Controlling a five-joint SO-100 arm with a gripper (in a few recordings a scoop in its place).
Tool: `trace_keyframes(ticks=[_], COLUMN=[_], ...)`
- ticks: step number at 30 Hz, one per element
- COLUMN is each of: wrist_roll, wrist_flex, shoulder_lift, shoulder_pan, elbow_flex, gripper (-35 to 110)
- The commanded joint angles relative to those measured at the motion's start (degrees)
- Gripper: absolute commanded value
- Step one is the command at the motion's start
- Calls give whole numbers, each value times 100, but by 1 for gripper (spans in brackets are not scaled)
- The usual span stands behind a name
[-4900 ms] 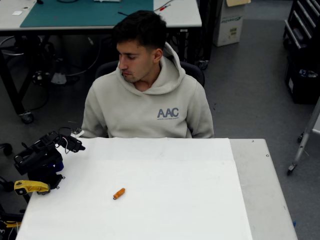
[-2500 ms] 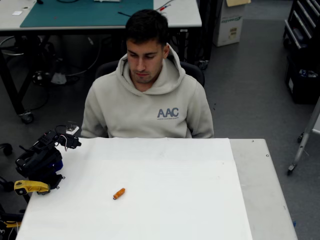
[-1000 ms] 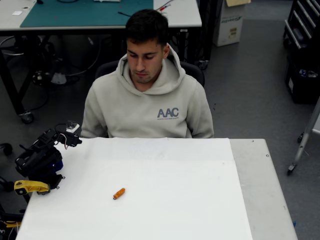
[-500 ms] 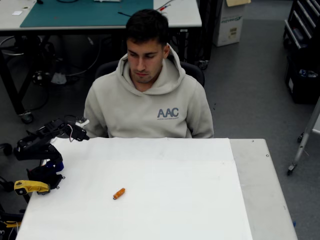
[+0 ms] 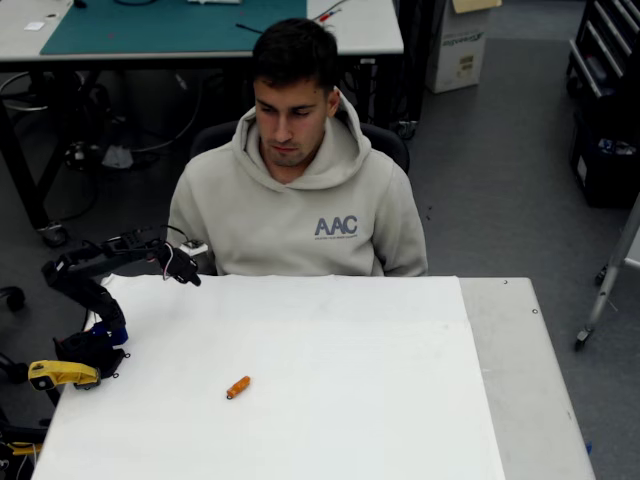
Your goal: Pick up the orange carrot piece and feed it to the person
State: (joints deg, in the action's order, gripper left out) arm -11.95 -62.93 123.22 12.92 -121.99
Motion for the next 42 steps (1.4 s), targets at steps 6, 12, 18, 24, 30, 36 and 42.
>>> trace_keyframes(ticks=[6,12,18,24,30,36,42], wrist_roll=[-1230,-2162,-2874,-3384,-3735,-3911,-4025], wrist_flex=[-53,-79,-79,-88,-88,-88,-88], shoulder_lift=[-782,-1318,-1767,-2250,-2777,-3208,-3507], shoulder_pan=[1222,2153,3041,3709,4087,4359,4597], elbow_flex=[844,1301,1854,2329,2672,3041,3384], gripper=[-3,-3,-3,-3,-3,-3,-3])
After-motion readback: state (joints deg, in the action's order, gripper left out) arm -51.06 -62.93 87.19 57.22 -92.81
